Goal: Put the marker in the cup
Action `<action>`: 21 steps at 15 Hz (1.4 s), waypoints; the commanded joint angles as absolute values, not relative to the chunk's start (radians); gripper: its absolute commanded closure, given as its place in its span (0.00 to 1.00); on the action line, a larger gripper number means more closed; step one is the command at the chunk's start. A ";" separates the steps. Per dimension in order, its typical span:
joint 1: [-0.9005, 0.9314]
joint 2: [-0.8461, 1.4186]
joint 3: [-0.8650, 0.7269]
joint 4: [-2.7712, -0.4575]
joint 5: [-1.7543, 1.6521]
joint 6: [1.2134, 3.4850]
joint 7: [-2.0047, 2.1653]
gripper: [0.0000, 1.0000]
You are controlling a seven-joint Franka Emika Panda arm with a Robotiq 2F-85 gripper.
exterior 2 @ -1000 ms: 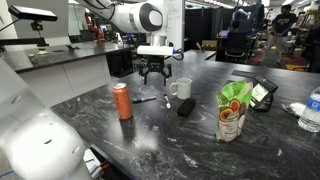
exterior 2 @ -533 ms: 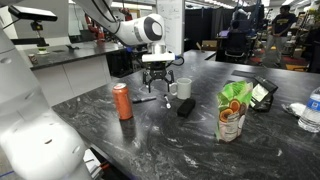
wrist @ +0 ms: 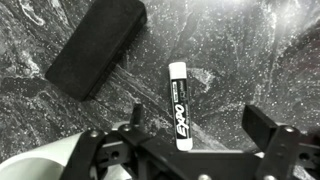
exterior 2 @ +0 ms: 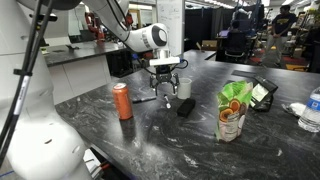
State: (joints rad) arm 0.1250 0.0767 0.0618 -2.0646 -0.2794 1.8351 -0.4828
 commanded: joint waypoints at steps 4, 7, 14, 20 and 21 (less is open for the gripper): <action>0.104 0.173 0.079 -1.978 -0.241 1.846 -0.497 0.00; 0.105 0.197 0.085 -1.961 -0.220 1.848 -0.501 0.00; 0.108 0.237 0.098 -1.936 -0.218 1.837 -0.495 0.00; 0.108 0.249 0.103 -1.939 -0.224 1.834 -0.488 0.00; 0.108 0.248 0.103 -1.941 -0.225 1.834 -0.487 0.00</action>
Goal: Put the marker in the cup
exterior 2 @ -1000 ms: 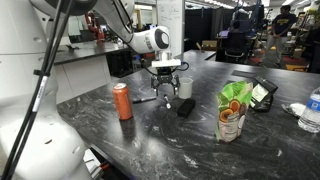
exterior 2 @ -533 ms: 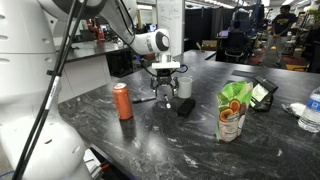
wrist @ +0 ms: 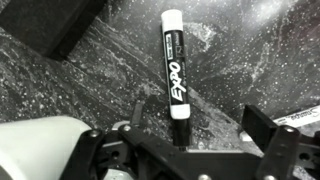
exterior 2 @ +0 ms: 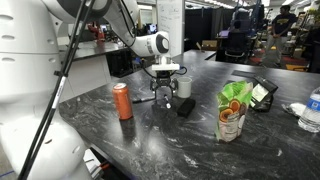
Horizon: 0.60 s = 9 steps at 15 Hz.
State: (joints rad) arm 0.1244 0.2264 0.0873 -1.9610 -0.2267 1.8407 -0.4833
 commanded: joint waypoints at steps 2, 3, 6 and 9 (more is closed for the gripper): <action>0.108 0.244 0.102 -1.947 -0.228 1.839 -0.485 0.26; 0.107 0.243 0.101 -1.948 -0.229 1.840 -0.484 0.34; 0.106 0.241 0.101 -1.949 -0.232 1.842 -0.481 0.55; 0.103 0.240 0.100 -1.945 -0.233 1.843 -0.480 0.76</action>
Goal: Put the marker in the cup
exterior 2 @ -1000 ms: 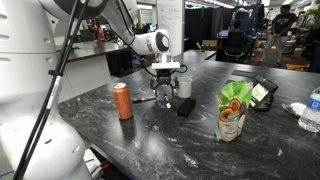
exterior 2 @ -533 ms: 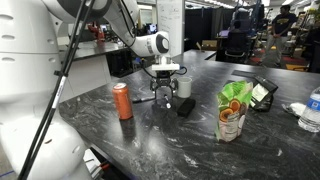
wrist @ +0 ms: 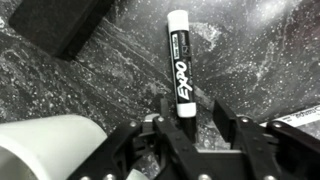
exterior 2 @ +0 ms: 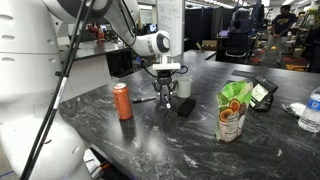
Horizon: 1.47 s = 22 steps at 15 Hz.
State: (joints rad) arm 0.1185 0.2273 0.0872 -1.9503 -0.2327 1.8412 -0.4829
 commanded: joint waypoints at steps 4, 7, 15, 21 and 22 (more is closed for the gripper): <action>0.104 0.238 0.101 -1.945 -0.235 1.840 -0.477 0.99; 0.108 0.211 0.108 -1.943 -0.219 1.828 -0.477 0.96; 0.128 0.018 0.146 -1.914 -0.106 1.779 -0.448 0.96; 0.099 -0.126 0.073 -1.928 0.036 1.987 -0.493 0.96; 0.097 -0.141 0.058 -1.935 0.063 2.036 -0.508 0.96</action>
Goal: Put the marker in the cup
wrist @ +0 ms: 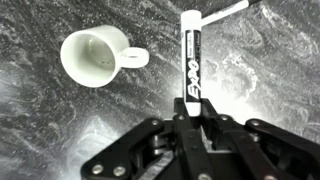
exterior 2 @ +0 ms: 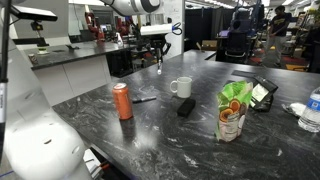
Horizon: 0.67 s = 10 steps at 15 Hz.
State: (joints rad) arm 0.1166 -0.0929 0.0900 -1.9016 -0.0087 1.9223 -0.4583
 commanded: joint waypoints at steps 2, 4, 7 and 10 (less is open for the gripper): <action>0.092 -0.159 0.024 -1.952 0.125 2.143 -0.542 0.96; 0.091 -0.161 -0.009 -1.970 0.199 2.246 -0.598 0.96; 0.086 -0.154 -0.055 -2.002 0.309 2.348 -0.692 0.96; 0.076 -0.154 -0.090 -2.042 0.397 2.397 -0.759 0.96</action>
